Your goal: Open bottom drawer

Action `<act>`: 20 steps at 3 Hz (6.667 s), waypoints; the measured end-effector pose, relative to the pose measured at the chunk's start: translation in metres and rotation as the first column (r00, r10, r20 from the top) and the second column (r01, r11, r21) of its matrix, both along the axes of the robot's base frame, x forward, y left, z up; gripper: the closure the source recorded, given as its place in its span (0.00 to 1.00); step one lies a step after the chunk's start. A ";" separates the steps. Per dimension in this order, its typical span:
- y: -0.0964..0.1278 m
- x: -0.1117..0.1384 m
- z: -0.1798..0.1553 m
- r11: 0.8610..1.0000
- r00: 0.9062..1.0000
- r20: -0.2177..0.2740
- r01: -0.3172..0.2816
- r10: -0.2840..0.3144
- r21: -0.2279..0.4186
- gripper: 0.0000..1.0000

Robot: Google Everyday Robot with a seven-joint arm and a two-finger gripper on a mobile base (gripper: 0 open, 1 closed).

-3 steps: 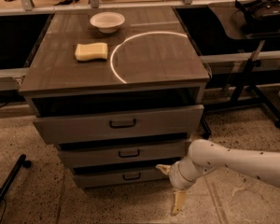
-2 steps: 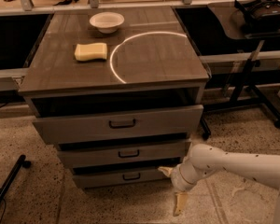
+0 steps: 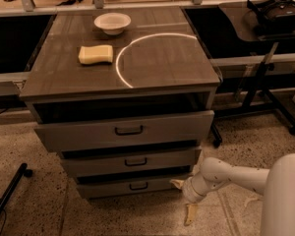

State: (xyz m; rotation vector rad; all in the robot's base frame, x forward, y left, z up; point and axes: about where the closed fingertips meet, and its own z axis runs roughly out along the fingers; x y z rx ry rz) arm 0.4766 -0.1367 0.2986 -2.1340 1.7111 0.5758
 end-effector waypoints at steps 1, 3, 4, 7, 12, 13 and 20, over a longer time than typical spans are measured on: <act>0.000 0.000 0.000 1.000 1.000 0.000 0.000 0.000 0.000 0.00; -0.002 0.027 -0.028 0.999 0.999 0.045 -0.021 0.023 -0.025 0.00; -0.003 0.047 -0.045 0.998 0.997 0.074 -0.011 0.015 -0.055 0.00; -0.006 0.097 -0.097 0.986 0.985 0.165 0.075 -0.051 -0.148 0.00; 0.005 0.115 -0.136 0.983 0.985 0.169 0.070 -0.041 -0.168 0.46; 0.003 0.094 -0.133 0.986 0.987 0.157 0.057 -0.032 -0.157 0.71; 0.023 0.006 -0.123 0.997 0.999 0.029 -0.042 0.040 0.060 1.00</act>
Offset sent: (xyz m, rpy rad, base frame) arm 0.0291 -0.0011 -0.0251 -0.0193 -0.0495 0.0294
